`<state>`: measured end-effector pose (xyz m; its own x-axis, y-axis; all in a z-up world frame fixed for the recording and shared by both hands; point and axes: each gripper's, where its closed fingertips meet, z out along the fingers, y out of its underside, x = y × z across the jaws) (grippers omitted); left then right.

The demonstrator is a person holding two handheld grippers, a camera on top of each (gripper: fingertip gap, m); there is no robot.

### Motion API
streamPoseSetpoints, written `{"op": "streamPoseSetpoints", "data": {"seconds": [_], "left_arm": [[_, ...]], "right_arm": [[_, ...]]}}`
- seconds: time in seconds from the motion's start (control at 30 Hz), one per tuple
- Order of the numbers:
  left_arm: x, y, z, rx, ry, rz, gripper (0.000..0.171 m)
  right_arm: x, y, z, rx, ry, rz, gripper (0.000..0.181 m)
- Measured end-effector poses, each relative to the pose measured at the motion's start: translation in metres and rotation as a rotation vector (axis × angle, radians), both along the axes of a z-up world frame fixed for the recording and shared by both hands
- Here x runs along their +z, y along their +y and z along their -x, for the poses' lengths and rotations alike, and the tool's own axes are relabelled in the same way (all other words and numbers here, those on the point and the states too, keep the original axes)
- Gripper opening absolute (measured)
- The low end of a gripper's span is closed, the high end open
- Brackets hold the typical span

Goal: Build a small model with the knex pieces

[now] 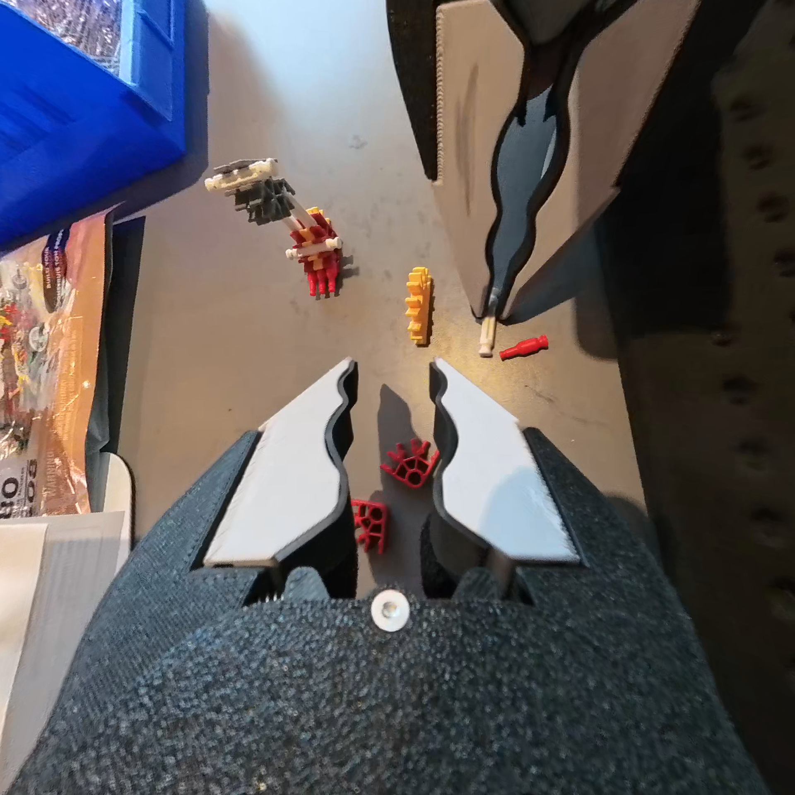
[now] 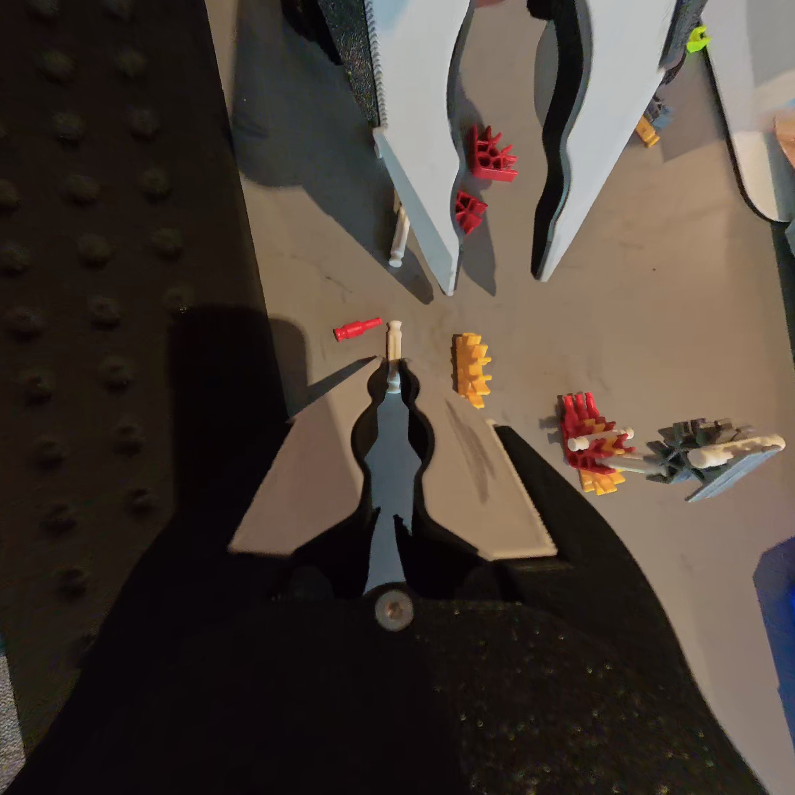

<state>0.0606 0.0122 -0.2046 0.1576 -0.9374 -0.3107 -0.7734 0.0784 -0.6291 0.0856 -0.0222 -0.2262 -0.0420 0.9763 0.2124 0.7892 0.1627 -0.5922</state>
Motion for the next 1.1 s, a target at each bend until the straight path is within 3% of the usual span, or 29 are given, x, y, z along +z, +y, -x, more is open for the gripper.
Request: {"op": "streamPoseSetpoints", "data": {"seconds": [0.2, 0.43, 0.57, 0.83, 1.1], "left_arm": [[0.0, -0.001, -0.006, -0.008, -0.015, 0.011, 0.032], [-0.008, -0.003, -0.019, -0.006, 0.001, 0.033, 0.033], [-0.018, 0.0, -0.026, 0.009, 0.047, 0.025, 0.03], [-0.022, -0.005, -0.033, 0.01, 0.043, 0.083, 0.006], [-0.022, -0.002, -0.036, 0.058, 0.027, 0.105, 0.006]], "right_arm": [[0.005, 0.004, -0.025, -0.055, -0.002, -0.002, 0.005], [0.009, 0.025, -0.062, -0.221, 0.035, 0.039, 0.005], [0.003, 0.031, -0.062, -0.275, 0.064, 0.077, 0.005], [0.001, 0.034, -0.057, -0.268, 0.094, 0.085, 0.004], [0.0, 0.039, -0.05, -0.329, 0.122, 0.137, 0.005]]}}
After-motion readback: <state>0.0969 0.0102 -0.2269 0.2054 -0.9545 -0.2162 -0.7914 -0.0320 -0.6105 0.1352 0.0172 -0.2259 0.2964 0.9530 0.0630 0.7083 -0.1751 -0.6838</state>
